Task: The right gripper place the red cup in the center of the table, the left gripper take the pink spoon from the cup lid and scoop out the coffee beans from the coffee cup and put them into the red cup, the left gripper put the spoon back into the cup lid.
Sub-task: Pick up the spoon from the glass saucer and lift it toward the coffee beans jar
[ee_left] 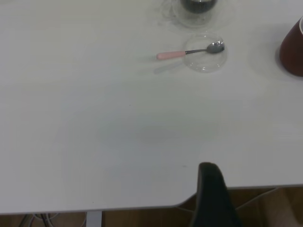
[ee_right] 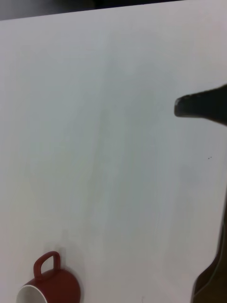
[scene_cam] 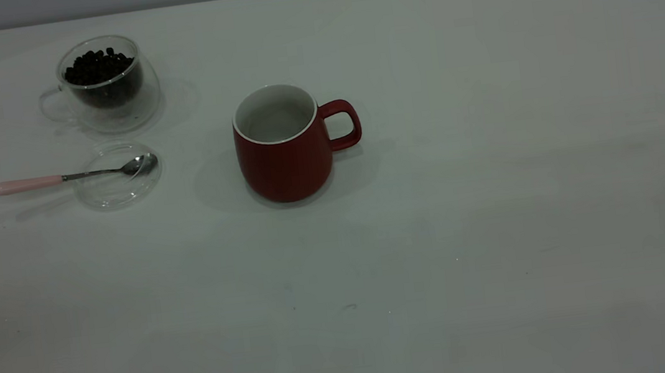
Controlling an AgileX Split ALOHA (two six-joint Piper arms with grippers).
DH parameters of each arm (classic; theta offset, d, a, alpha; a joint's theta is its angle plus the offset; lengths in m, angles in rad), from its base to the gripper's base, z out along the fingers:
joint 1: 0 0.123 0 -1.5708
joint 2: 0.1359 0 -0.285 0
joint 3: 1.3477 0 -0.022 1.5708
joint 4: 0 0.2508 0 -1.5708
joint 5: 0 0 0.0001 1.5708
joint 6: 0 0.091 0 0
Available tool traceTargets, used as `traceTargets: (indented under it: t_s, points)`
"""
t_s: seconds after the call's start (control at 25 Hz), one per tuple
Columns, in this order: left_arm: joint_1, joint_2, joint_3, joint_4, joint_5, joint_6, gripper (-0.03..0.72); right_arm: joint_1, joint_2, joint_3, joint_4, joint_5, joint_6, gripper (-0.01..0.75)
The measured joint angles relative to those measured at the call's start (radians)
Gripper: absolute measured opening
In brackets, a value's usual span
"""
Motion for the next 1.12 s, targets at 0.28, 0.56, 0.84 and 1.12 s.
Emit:
traceTargets:
  t_s: [0.28, 0.56, 0.84, 1.12]
  points:
    - [0.0, 0.0, 0.0, 0.001, 0.0, -0.012, 0.517, 0.0, 0.0, 0.0, 0.0, 0.0, 0.0, 0.591]
    - [0.0, 0.162, -0.1, 0.0, -0.062, -0.05, 0.575, 0.0, 0.0, 0.0, 0.0, 0.0, 0.0, 0.591]
    - [0.0, 0.648, -0.256, -0.115, -0.225, -0.033, 0.655, 0.0, 0.0, 0.0, 0.0, 0.0, 0.0, 0.591]
    - [0.0, 1.066, -0.4, -0.229, -0.291, 0.083, 0.656, 0.0, 0.0, 0.0, 0.0, 0.0, 0.0, 0.591]
